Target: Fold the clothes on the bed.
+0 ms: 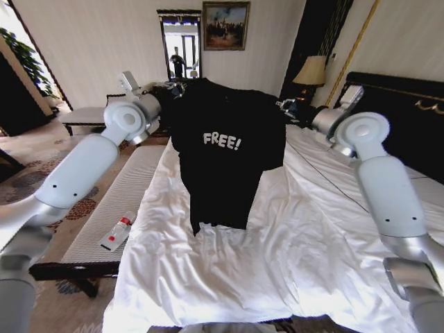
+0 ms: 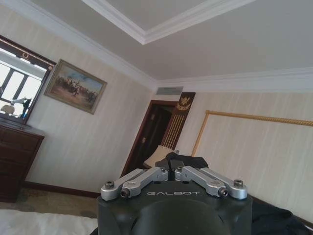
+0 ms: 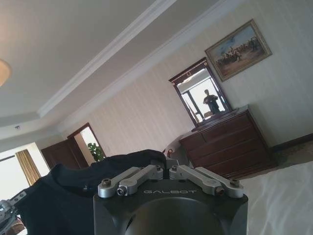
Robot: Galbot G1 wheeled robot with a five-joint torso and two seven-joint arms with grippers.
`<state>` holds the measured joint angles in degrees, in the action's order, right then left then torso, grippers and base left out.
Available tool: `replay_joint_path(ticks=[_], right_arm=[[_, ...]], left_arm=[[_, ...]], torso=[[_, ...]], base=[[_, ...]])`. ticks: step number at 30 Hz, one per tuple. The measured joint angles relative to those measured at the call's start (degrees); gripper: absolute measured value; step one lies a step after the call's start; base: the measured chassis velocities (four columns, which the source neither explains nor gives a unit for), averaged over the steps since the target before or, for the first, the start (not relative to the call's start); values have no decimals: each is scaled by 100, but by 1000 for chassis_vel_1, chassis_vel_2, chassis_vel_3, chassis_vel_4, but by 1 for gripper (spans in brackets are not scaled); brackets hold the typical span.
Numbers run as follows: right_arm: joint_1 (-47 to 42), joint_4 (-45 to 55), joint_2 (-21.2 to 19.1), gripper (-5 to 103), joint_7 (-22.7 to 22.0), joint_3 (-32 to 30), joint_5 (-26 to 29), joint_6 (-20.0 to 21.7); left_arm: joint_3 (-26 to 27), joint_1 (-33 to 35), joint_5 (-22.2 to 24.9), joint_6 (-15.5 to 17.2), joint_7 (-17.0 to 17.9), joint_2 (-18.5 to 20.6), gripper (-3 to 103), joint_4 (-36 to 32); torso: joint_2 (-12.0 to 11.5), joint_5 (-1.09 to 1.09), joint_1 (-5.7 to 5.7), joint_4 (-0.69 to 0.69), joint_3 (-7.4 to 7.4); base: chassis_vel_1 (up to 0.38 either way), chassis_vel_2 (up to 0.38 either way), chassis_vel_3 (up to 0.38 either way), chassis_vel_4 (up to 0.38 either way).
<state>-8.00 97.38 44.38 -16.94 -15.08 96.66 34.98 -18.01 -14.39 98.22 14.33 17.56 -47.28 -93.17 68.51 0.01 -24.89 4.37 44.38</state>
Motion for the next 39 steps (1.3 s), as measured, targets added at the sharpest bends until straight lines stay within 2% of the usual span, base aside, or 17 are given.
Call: replay_joint_path(ticks=[4,7,10,12,14,17,19,22,24,27,28,29,30,32,34,36,39], right_arm=[[149,107,-153,1,-97,-66,380,-29],[98,382,-286,1,-207,-118,643,-50],[-4,570,-365,1,-257,-181,762,-52],[-172,845,-496,1,-351,-367,961,-54],[-221,927,-537,1,-381,-432,1028,-54],[-515,1431,-820,1,-496,-754,1329,-46],[-564,1515,-859,1,-511,-810,1375,-46],[-945,2120,-1136,1,-733,-1306,1830,-21],[-1010,2193,-1179,1,-764,-1381,1897,-6],[-1664,2842,-1608,1,-940,-2137,2491,120],[-1664,2842,-1608,1,-940,-2137,2491,120],[-1791,3077,-1756,1,-1052,-2360,2746,150],[-1791,3077,-1756,1,-1052,-2360,2746,150],[-1928,3391,-1940,1,-1254,-2584,3063,160],[-1945,3453,-1974,1,-1321,-2622,3153,160],[-1922,3686,-2143,1,-1663,-2783,3628,151],[-1965,3890,-2330,1,-2027,-3121,4237,187]], left_arm=[[-19,-146,223,9,111,219,1,-296],[161,15,455,10,198,720,1,-954],[344,206,580,11,214,1003,1,-1322],[694,512,751,10,237,1368,1,-1738],[811,615,811,11,235,1479,1,-1860],[1528,1386,1021,28,125,2236,1,-2563],[1617,1504,1036,30,115,2339,1,-2653],[2286,2220,1199,30,81,2968,1,-3262],[2335,2253,1236,28,81,3028,1,-3322],[2688,2373,1750,-13,71,3632,1,-3834],[2688,2373,1750,-13,71,3632,1,-3834],[2960,2539,1921,-36,-9,3961,1,-4028],[2960,2539,1921,-36,-9,3961,1,-4028],[3618,3024,2109,-91,-110,4500,1,-4269],[3712,3086,2167,-94,-108,4605,1,-4314],[3952,3174,2444,-79,19,4880,1,-4411],[3915,3135,2777,9,183,4983,1,-4412]], torso=[[0,-1,0,-1,0],[0,-2,0,-4,0],[0,-2,0,-5,0],[0,-3,0,-3,0],[0,-3,0,-3,0],[1,-2,0,-2,-1],[0,-3,1,-3,-1],[1,-5,2,-6,-2],[2,-5,1,-5,-1],[1,2,1,3,-1],[1,2,1,3,-1],[1,1,2,4,-2],[1,1,2,4,-2],[2,2,3,-5,-3],[2,2,3,-7,-3],[2,-4,3,-5,-1],[2,-3,0,-2,0]], base=[[0,0,0,0],[0,0,0,0],[0,0,0,0],[0,0,0,0],[0,0,0,0],[0,0,0,0],[0,0,0,0],[0,0,0,0],[0,0,0,0],[0,0,0,0],[0,0,0,0],[0,0,0,0],[0,0,0,0],[0,0,0,0],[0,0,0,0],[0,0,0,0],[0,0,0,0]])
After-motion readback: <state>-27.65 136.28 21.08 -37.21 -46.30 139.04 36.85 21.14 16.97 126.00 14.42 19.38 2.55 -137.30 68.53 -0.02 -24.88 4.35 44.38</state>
